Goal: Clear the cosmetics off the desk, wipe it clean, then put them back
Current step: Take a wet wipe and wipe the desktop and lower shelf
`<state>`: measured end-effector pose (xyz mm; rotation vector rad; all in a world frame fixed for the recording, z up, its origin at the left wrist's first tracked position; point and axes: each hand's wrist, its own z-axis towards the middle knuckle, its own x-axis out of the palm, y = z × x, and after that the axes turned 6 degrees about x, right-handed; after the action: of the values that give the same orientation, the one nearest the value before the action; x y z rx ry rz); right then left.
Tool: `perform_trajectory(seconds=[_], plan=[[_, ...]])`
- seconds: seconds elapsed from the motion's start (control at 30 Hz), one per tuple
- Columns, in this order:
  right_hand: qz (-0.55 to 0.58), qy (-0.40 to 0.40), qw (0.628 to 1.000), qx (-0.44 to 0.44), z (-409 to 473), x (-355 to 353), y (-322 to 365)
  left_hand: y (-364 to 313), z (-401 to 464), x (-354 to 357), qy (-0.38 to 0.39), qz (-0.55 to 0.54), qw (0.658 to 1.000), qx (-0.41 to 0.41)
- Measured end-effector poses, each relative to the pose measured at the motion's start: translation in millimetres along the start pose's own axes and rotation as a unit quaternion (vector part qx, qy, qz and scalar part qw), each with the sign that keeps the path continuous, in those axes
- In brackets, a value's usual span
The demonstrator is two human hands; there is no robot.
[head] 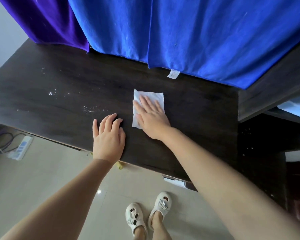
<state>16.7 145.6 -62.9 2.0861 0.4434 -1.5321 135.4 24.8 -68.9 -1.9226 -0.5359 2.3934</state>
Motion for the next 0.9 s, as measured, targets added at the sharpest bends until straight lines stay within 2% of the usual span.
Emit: perform_trajectory(seconds=[0.03, 0.1, 0.17, 0.23, 0.3, 0.37, 0.43, 0.57, 0.67, 0.73, 0.9], plan=[[-0.003, 0.006, 1.0, -0.015, -1.3, -6.2, -14.2, -0.9, 0.3, -0.9, 0.001, 0.001, 1.0, -0.001], [-0.013, -0.009, 1.0, 0.023, -8.9, -12.7, -62.4, -1.9, 0.4, -1.9, 0.005, 0.002, 1.0, -0.004], [-0.009, -0.059, 0.989, 0.137, -25.4, -18.4, -123.6, -2.1, 0.0, -2.2, 0.009, 0.005, 1.0, -0.005], [-0.002, -0.115, 0.96, 0.257, -42.3, -21.9, -172.5, -1.7, -0.1, -2.5, 0.015, 0.006, 1.0, -0.003], [0.02, -0.132, 0.931, 0.339, -42.1, -26.2, -185.5, -1.1, 0.4, -2.5, 0.019, 0.006, 1.0, -0.003], [0.053, -0.119, 0.91, 0.393, -22.2, -26.8, -164.1, -1.2, 0.0, -2.8, 0.02, 0.007, 1.0, -0.003], [0.051, -0.099, 0.929, 0.353, 7.8, -21.9, -124.1, -2.3, -0.2, -3.6, 0.02, 0.01, 1.0, -0.005], [0.01, -0.044, 0.993, 0.11, 55.0, -12.2, -35.4, -3.5, 0.0, -3.1, 0.023, 0.012, 1.0, -0.01], [-0.023, -0.008, 1.0, -0.017, 70.5, -16.5, -31.1, -3.3, 0.0, -2.1, 0.02, 0.015, 1.0, -0.007], [-0.023, -0.016, 1.0, -0.013, 66.4, -21.4, -57.2, -2.8, -0.1, -2.1, 0.018, 0.013, 1.0, -0.005], [0.004, -0.086, 0.983, 0.159, 2.4, -24.1, -146.3, -3.2, -0.9, -2.5, 0.003, 0.012, 1.0, -0.006]])
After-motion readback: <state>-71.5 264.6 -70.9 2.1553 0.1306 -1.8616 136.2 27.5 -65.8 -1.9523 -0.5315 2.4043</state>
